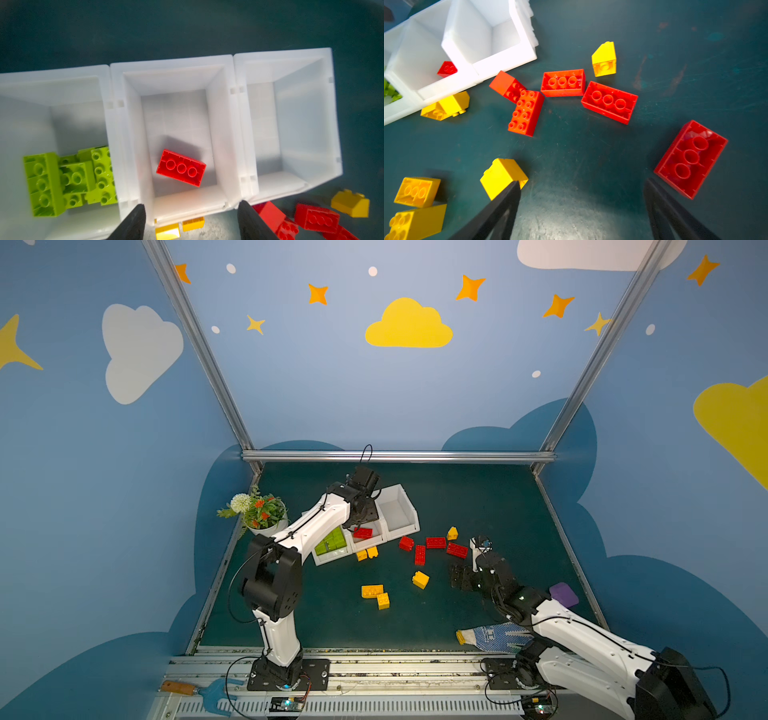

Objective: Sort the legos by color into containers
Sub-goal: 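Carry the red brick with the left gripper into the middle compartment and release, then withdraw the left arm while the right gripper reaches to a red brick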

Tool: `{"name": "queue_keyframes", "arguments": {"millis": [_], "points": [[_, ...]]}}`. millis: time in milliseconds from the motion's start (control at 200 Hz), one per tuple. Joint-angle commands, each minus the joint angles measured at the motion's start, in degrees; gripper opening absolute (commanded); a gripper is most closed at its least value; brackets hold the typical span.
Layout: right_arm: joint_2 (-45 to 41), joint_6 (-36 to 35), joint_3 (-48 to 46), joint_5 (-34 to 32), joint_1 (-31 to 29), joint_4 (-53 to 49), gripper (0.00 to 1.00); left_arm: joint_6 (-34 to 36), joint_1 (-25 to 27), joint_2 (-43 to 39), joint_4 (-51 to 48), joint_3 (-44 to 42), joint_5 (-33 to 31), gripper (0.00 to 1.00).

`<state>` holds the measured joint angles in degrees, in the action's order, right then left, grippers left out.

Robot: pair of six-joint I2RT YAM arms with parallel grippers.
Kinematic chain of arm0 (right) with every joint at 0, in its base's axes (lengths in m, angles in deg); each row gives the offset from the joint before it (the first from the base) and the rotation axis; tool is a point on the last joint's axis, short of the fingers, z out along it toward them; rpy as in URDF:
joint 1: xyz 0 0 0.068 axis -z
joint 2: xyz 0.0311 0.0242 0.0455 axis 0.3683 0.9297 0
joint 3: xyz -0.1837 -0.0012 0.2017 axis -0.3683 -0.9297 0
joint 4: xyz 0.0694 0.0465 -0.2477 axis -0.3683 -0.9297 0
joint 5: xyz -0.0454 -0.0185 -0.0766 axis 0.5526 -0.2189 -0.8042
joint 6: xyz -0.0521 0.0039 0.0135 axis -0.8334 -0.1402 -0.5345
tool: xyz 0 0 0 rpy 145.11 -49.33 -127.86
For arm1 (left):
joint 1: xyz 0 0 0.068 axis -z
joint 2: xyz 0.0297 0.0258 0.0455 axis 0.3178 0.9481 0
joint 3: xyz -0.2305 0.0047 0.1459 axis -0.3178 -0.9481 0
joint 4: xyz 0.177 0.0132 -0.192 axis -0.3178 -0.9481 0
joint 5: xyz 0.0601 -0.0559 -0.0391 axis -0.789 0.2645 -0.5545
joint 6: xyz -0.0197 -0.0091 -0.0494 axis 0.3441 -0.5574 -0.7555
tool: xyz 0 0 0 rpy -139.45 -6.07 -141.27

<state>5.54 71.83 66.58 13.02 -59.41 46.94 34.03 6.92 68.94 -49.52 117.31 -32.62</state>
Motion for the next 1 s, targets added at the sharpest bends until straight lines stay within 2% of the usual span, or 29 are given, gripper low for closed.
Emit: {"name": "queue_keyframes", "arguments": {"millis": [0,180,375,481,816,996], "points": [[1.1,-4.8,3.9,3.3,0.1,-0.3,0.9,0.2,0.1,-9.8,-1.2,-3.1,0.5,0.75],[4.7,-10.8,8.4,11.3,0.1,-0.1,0.9,1.8,0.2,-25.6,1.3,-12.7,1.8,0.84],[11.8,-13.5,13.4,17.9,0.1,1.5,0.9,5.3,0.1,-45.9,6.1,-25.5,1.7,1.0],[17.7,-15.5,18.0,20.2,0.1,0.9,0.9,6.8,-0.1,-54.4,3.7,-29.0,0.3,1.0],[33.4,-20.3,29.7,20.1,0.1,-3.2,0.88,8.2,-0.1,-72.4,-3.8,-38.3,-1.9,1.0],[40.2,-23.4,34.9,21.3,-0.1,-5.6,0.84,8.2,-0.2,-75.9,-3.2,-40.4,-2.6,1.0]]}}
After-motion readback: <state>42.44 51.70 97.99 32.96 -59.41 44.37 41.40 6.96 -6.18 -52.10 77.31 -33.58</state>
